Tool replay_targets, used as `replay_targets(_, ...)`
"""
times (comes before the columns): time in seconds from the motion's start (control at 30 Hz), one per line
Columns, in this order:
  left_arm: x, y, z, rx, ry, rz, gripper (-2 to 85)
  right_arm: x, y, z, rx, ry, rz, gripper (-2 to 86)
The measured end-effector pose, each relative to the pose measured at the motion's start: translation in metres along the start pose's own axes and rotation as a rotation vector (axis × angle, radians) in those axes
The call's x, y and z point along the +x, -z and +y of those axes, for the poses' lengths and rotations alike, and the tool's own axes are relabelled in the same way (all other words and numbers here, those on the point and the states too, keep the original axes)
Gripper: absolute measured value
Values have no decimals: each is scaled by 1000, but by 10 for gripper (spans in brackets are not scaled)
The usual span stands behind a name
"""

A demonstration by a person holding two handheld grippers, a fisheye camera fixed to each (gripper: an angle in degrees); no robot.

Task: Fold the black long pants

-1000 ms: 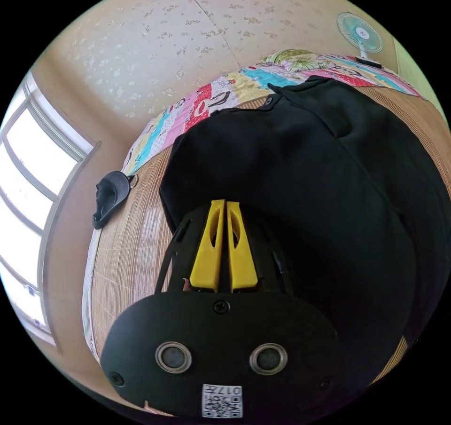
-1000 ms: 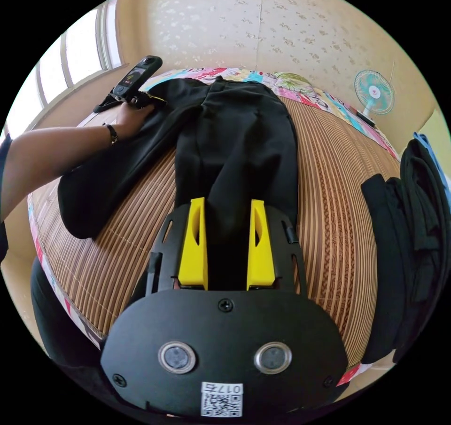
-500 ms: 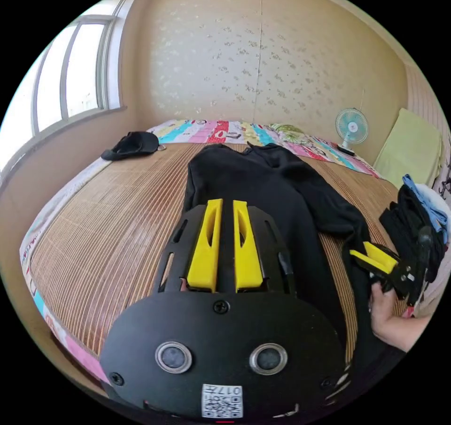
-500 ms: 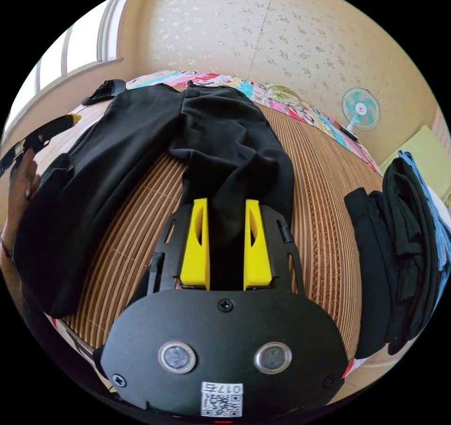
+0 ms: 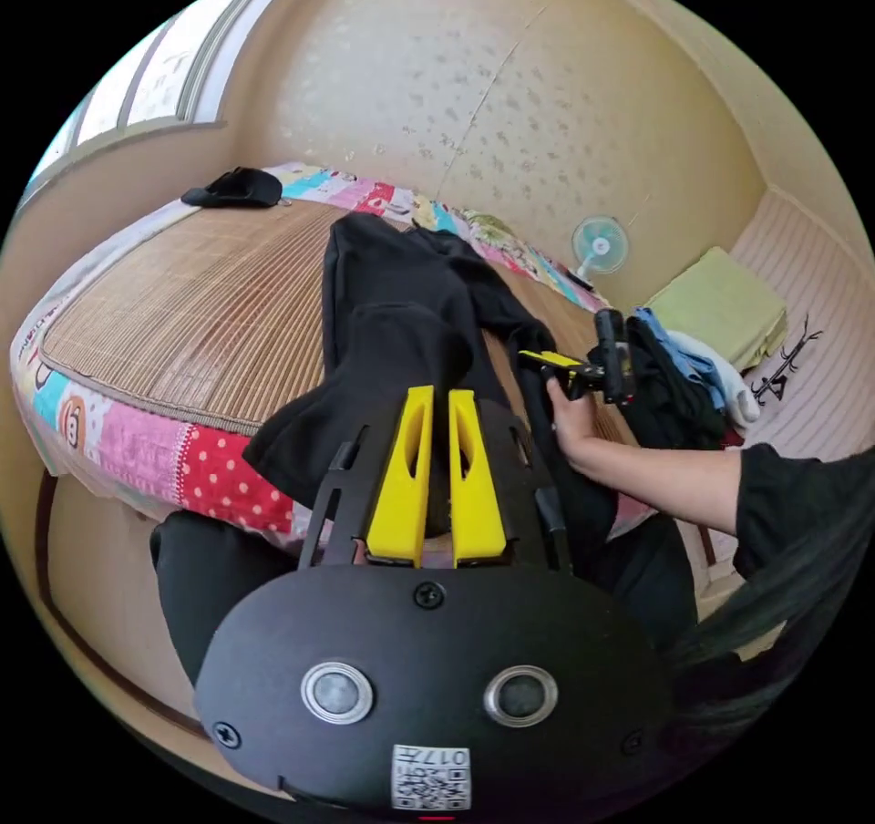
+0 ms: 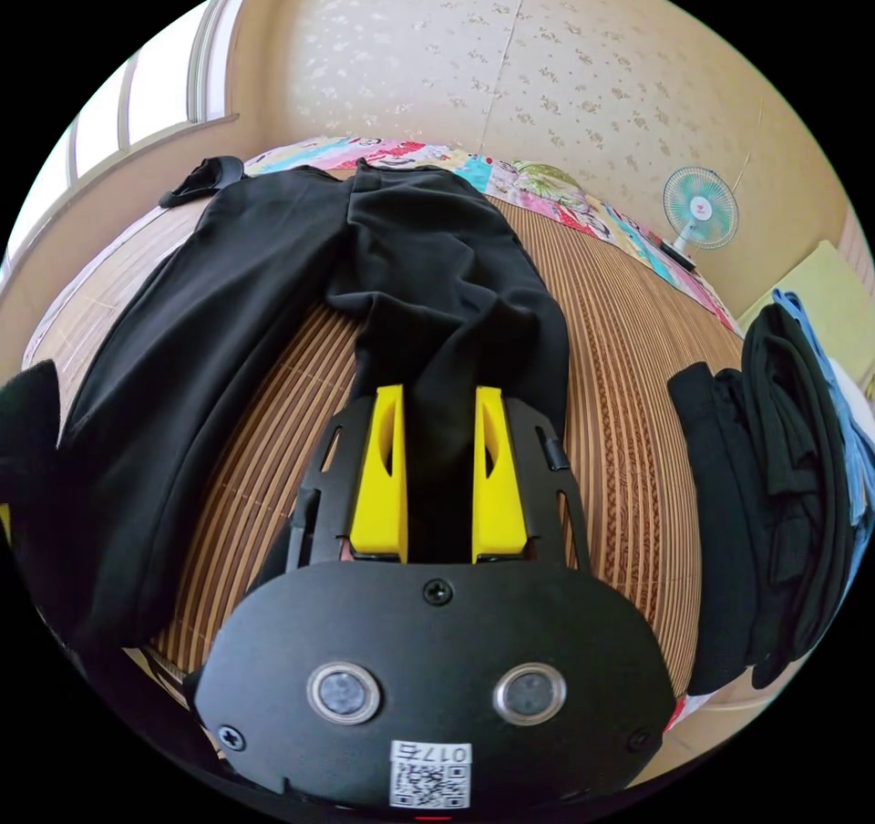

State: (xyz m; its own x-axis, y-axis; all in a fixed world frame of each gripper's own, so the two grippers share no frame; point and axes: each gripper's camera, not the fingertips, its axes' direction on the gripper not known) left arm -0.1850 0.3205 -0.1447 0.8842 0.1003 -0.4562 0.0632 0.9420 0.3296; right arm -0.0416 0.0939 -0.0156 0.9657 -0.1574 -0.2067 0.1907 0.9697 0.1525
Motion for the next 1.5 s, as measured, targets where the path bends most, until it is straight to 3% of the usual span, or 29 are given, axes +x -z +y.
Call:
replay_targets(0.23, 71, 22, 78, -305, -96, 66, 6, 0, 0, -4, -3, 0, 8, 113)
replay_targets(0.43, 91, 47, 25, -16, -142, -222, -5, 4, -1, -7, -1, -13, 1, 114)
replay_targets(0.63, 73, -112, -92, -116, -190, -366, 0, 3, -2, -11, -2, -9, 10, 113)
replay_targets(0.73, 43, -254, -125, -377, -202, -639, -7, 4, -4, -13, -4, -11, 2, 112)
replay_targets(0.8, 58, -305, -140, -357, -331, -825, -9, 5, -7, -17, -17, -17, -10, 111)
replay_targets(0.9, 76, -354, -165, -370, -395, -957, -10, 5, -12, -24, -23, -21, 4, 105)
replay_targets(1.3, 108, -472, -250, -277, -533, -1184, -10, 7, -69, -101, -1, -10, 132, 86)
replay_targets(1.5, 114, -490, -269, -254, -550, -1190, -10, 11, -91, -131, -9, -16, 180, 79)
